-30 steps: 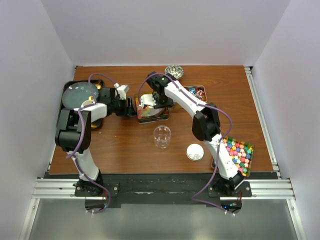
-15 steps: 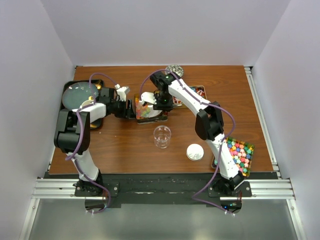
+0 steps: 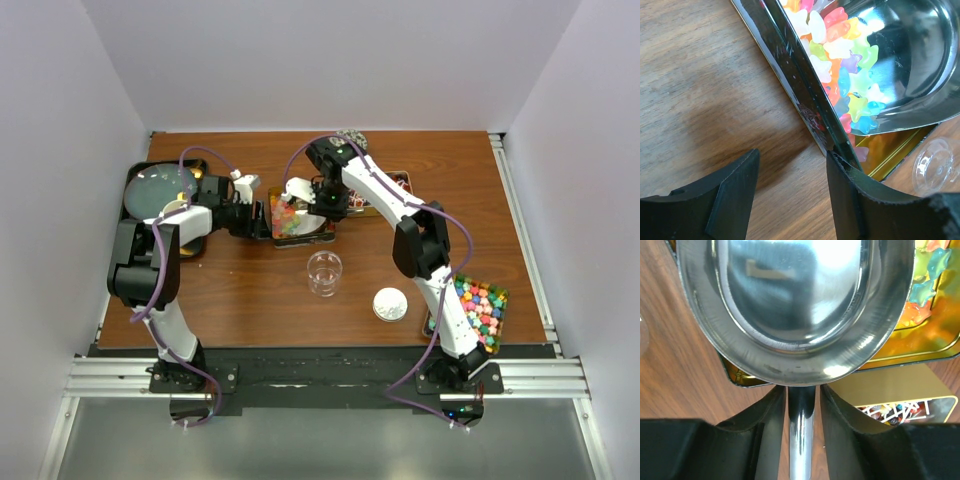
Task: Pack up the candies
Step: Scoop the fake candies from the storage box.
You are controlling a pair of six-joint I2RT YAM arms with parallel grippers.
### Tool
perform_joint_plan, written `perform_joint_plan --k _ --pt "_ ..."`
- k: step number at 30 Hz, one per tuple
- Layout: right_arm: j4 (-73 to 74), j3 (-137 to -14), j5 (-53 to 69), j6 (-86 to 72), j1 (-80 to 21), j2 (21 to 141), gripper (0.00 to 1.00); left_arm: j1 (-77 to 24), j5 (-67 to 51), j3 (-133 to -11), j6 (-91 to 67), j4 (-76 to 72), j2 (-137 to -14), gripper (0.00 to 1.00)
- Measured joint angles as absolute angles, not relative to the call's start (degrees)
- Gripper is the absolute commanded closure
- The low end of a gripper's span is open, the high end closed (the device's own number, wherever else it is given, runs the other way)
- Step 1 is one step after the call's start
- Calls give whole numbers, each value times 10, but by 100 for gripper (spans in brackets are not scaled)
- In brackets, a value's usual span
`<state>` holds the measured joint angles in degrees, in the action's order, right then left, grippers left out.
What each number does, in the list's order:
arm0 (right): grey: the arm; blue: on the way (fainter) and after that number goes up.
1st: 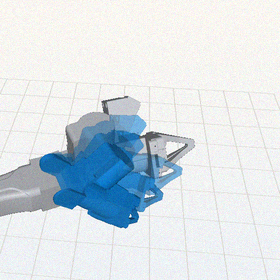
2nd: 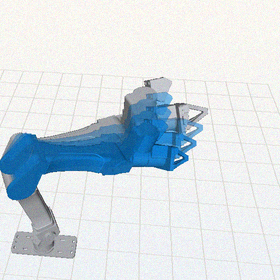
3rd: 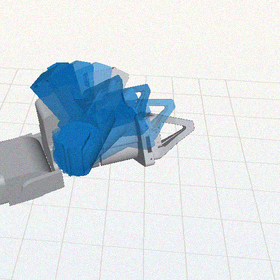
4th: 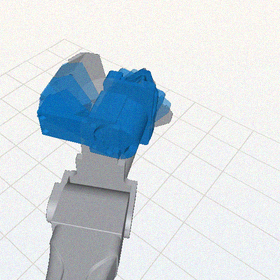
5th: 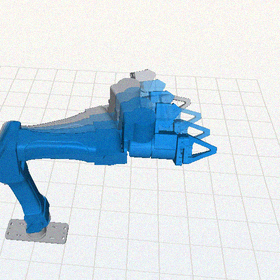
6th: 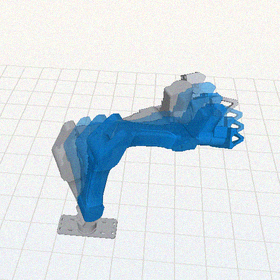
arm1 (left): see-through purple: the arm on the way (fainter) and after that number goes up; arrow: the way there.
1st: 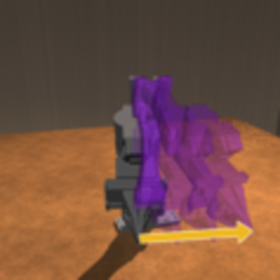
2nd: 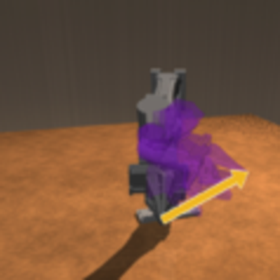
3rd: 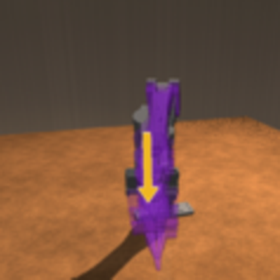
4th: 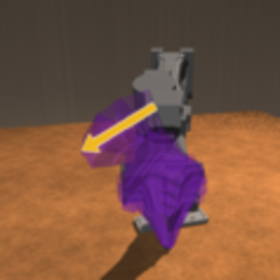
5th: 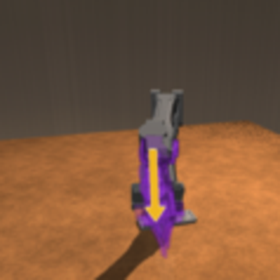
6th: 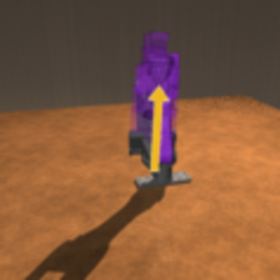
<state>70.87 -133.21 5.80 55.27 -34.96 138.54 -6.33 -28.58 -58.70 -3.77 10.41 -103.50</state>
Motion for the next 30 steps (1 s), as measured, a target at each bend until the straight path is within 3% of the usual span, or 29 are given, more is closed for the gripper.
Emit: perform_joint_plan --k 7,8,12,18,30 --pt "702 -1324 58 552 -349 1385 80 -63 -286 -587 -36 105 -1035 39" --pt "701 -1324 57 551 -349 1385 88 -63 -286 -587 -36 105 -1035 39" --pt "701 -1324 58 551 -349 1385 100 -63 -286 -587 -34 105 -1035 39" --pt "686 -1302 73 548 -344 1374 100 -60 -289 -589 -31 112 -1035 39" --pt "535 -1108 185 484 -305 1270 100 -50 -310 -595 -1 144 -1035 38"
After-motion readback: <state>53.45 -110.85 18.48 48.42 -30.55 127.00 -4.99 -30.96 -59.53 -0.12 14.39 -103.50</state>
